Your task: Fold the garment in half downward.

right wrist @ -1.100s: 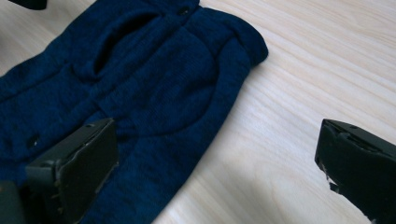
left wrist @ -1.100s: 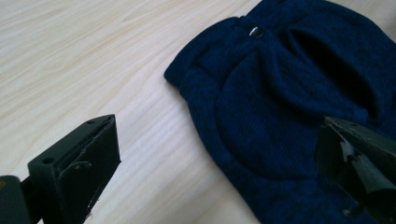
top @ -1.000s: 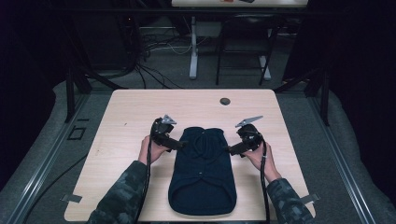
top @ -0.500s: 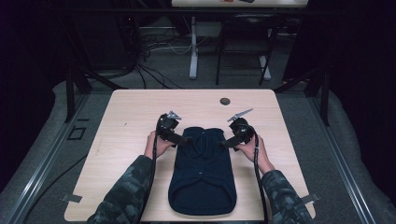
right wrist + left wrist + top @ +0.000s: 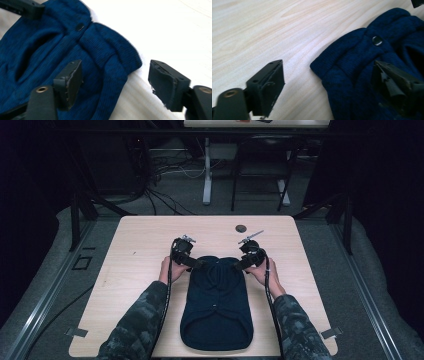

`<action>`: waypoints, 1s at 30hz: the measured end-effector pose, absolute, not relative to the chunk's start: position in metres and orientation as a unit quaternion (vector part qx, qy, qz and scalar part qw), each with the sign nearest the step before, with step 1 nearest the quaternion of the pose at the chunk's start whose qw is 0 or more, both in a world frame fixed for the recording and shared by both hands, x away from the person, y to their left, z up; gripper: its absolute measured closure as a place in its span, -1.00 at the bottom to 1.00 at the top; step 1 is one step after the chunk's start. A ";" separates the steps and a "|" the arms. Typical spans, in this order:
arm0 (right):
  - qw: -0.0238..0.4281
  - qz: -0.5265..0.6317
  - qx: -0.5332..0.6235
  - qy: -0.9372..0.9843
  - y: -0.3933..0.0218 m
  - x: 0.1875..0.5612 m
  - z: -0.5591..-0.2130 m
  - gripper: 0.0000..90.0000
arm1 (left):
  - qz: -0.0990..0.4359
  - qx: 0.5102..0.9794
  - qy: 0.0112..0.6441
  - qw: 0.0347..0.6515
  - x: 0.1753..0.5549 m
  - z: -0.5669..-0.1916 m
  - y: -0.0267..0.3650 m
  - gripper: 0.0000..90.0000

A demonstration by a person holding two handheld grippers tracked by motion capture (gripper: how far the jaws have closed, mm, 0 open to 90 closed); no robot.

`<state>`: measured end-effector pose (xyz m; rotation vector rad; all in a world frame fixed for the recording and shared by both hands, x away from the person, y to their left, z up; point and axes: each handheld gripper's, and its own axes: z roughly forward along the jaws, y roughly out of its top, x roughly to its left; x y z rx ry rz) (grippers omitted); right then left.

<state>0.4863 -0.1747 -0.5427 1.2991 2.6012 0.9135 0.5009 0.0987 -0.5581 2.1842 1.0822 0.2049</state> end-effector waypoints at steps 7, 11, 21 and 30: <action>0.036 0.292 0.444 0.847 -0.170 0.498 -0.550 -0.10 | 0.079 0.849 0.408 0.325 0.506 -0.564 0.091 -0.55; 0.039 0.278 0.443 0.851 -0.164 0.500 -0.553 -0.02 | 0.074 0.854 0.402 0.320 0.506 -0.566 0.088 -0.37; 0.033 0.292 0.431 0.853 -0.162 0.495 -0.560 0.29 | 0.077 0.868 0.381 0.309 0.504 -0.566 0.082 -0.05; 0.035 0.294 0.428 0.854 -0.160 0.493 -0.560 0.46 | 0.071 0.874 0.368 0.310 0.503 -0.564 0.080 0.21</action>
